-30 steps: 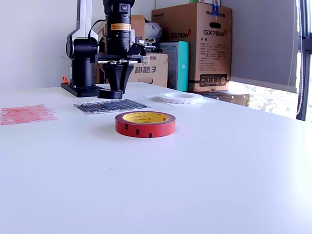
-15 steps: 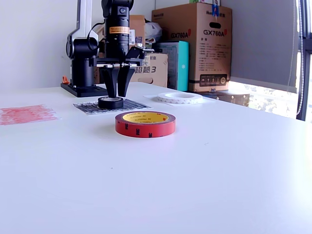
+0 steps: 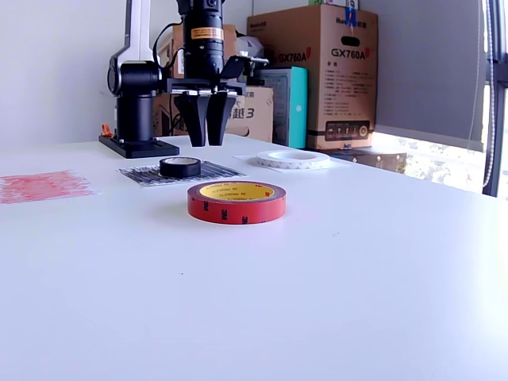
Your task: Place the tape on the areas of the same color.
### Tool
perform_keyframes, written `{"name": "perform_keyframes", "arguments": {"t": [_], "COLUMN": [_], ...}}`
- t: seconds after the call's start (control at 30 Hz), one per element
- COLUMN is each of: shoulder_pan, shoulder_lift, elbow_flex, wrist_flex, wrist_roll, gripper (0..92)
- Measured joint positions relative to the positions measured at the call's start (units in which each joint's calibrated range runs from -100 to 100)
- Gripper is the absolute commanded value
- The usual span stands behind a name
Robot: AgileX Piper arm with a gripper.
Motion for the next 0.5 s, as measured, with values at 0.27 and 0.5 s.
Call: {"name": "perform_keyframes", "arguments": {"t": [0.27, 0.5], "shoulder_pan": [-0.8, -2.0], "shoulder_lift": [0.0, 4.2], "elbow_flex": [-7.8, -18.5], "wrist_flex": [1.5, 9.4], "wrist_roll": [2.3, 10.1], "gripper": [38.8, 38.7]}}
